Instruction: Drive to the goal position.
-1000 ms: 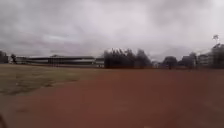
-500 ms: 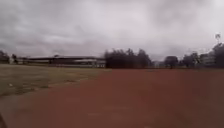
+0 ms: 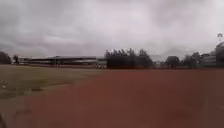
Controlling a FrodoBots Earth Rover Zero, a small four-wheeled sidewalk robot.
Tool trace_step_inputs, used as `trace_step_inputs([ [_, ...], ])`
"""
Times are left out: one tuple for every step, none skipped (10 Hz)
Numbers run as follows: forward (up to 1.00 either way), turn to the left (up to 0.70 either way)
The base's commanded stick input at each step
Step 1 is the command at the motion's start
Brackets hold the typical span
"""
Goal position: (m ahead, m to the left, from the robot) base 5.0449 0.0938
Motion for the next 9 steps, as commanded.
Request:
trace_step_inputs([
  [0.70,0.00],
  [0.70,0.00],
  [0.70,0.00],
  [0.70,0.00],
  [0.70,0.00],
  [0.70,0.00],
  [0.70,0.00],
  [0.70,0.00],
  [0.70,0.00],
])
